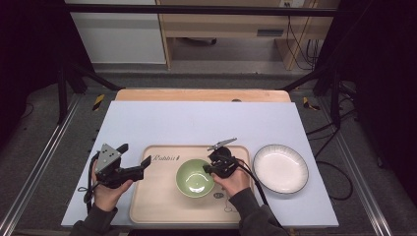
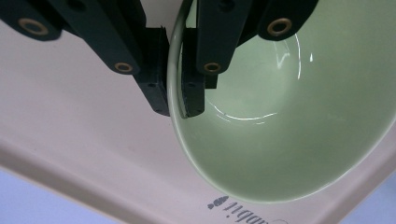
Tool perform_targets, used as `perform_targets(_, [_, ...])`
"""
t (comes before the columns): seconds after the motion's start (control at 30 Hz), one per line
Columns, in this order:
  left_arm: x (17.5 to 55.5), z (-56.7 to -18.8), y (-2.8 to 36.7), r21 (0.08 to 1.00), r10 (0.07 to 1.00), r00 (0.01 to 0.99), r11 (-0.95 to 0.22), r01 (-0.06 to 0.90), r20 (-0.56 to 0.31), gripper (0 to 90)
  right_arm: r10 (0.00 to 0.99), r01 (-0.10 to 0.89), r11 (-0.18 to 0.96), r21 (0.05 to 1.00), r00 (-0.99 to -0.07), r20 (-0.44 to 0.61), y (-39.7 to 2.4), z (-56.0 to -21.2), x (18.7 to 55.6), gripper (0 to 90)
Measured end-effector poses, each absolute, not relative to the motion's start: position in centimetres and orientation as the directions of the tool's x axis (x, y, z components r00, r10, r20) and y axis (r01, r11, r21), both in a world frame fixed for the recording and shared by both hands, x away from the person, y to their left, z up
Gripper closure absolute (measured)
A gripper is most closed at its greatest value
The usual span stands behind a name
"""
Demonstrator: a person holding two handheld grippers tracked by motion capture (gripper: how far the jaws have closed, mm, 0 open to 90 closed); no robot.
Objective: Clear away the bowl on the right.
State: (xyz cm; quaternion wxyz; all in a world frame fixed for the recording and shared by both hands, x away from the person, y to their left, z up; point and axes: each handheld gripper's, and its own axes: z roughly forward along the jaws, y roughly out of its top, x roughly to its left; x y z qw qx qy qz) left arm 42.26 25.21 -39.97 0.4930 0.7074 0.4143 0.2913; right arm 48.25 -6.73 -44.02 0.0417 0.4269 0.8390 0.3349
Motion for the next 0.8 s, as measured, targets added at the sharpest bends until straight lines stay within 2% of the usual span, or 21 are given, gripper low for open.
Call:
perform_targets(0.6, [42.29, -40.01, 25.2, 0.938, 0.874, 0.486, -0.171, 0.301, 0.003, 10.7, 0.744, 0.69, 0.418, 0.59, -0.633, 0.214, -7.0, -44.44, 48.46, 83.1])
perform_targets(0.8, [42.27, -39.94, 25.32, 0.939, 0.875, 0.485, -0.167, 0.3, 0.0, 10.7, 0.745, 0.658, 0.418, 0.627, -0.643, 0.178, -7.41, -43.76, 48.09, 71.6])
